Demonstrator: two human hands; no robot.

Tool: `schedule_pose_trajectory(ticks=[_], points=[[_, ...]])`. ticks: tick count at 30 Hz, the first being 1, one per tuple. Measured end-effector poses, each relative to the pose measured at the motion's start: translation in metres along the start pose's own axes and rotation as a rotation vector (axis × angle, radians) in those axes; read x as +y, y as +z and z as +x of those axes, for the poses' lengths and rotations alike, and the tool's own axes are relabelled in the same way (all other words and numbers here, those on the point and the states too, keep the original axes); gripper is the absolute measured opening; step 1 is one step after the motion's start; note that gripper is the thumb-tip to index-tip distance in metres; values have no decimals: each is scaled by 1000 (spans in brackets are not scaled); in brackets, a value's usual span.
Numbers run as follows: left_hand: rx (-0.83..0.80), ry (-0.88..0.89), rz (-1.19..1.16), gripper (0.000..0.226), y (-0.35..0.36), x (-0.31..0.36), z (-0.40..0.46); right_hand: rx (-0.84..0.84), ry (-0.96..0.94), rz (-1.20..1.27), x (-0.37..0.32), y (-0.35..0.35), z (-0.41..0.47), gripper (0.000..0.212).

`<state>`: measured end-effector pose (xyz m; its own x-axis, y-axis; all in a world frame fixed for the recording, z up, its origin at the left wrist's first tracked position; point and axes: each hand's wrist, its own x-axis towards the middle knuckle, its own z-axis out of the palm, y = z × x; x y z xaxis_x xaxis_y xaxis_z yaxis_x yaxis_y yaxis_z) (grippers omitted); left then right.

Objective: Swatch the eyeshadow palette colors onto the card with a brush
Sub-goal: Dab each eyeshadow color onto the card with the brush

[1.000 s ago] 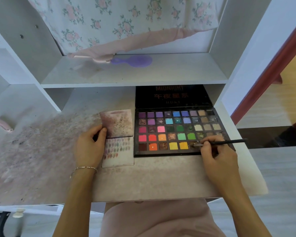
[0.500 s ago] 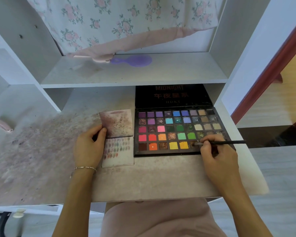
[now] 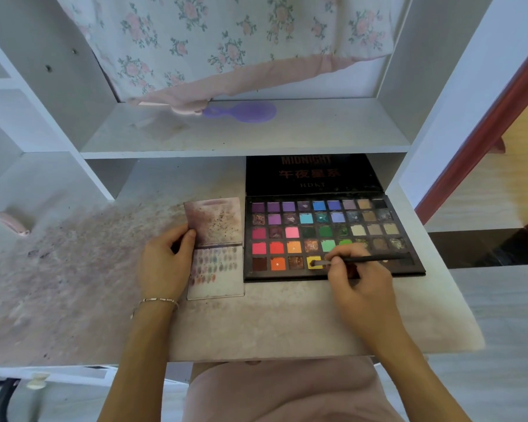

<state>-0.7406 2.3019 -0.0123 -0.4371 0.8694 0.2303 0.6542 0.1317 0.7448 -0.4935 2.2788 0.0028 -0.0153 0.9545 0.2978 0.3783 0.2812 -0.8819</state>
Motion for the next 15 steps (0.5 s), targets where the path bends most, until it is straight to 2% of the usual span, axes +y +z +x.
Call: schedule_pose_trajectory(ticks=[5,8,11,15], points=[[-11,-7,-9,21,-1,2,-1,-132,-51,50,-13,33,-2,20],[-14,1,-14,20,-2,3,-1,-218,-36,83,-17,51,-1,25],[6,-6,-21,21,-1,4,-1,-267,-47,46,-21,64,1,30],[19,0,-1,19,-1,4,-1,-306,-63,-17,-23,75,7,25]])
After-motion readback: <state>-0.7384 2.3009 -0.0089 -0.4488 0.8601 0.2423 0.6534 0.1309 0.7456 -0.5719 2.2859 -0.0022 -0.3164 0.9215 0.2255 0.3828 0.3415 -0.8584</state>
